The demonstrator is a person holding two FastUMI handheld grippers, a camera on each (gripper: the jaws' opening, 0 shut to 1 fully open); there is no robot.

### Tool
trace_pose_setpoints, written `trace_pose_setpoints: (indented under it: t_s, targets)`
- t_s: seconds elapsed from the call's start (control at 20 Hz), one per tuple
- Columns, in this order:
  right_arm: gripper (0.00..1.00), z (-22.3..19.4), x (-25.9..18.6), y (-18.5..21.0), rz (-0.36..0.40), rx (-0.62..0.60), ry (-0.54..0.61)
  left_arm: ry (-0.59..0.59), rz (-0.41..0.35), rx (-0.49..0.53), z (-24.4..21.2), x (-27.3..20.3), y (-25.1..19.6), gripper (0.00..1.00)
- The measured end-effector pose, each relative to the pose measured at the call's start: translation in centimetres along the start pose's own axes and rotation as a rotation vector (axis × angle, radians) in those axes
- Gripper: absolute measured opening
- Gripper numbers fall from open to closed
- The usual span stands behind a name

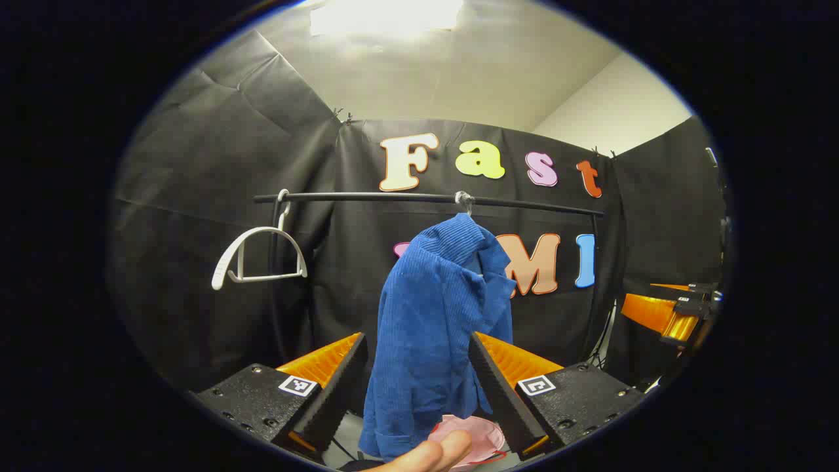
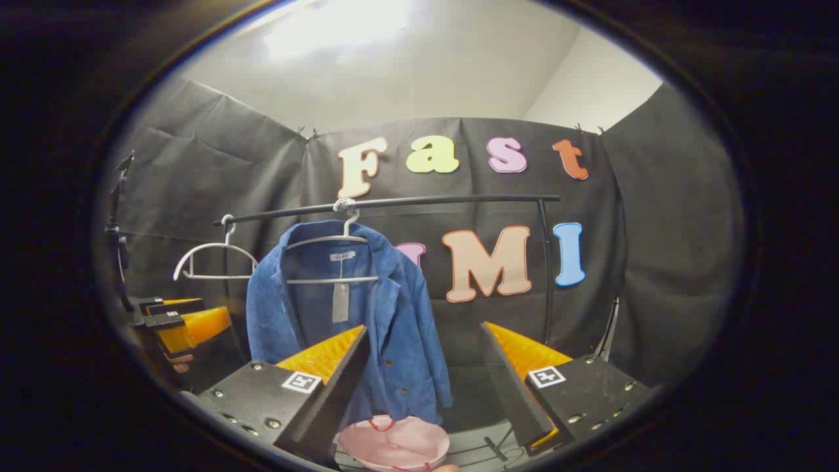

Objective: Grasp the clothes on the hanger with both hands and then place them into the laundry hamper below.

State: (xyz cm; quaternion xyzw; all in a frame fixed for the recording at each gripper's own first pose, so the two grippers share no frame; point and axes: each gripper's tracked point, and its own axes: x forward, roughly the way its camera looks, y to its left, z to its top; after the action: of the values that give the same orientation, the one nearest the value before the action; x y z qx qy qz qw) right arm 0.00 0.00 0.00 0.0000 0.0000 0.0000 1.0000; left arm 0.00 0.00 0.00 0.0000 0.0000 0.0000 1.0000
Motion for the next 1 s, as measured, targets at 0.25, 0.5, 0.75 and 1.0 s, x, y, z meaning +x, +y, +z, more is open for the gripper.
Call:
trace_pose_setpoints:
  t_s: [0.25,0.5,0.75,1.0]
  targets:
    - [0.94,0.2,-1.1,1.0,0.037,0.031,0.009,-0.021,0.014,-0.008,0.7,-0.7,-0.5,0.95]
    - [0.99,0.5,-2.4,0.9,0.038,0.033,-0.018,-0.030,0.045,-0.015,1.1,-0.9,-0.8,0.92]
    - [0.99,0.0,-1.7,1.0,0.060,0.026,-0.029,-0.063,0.091,0.015,2.0,-0.2,-1.1,0.92]
    - [0.99,-1.1,0.9,1.2,0.090,0.042,0.006,-0.023,0.086,0.015,1.4,2.1,-3.4,0.92]
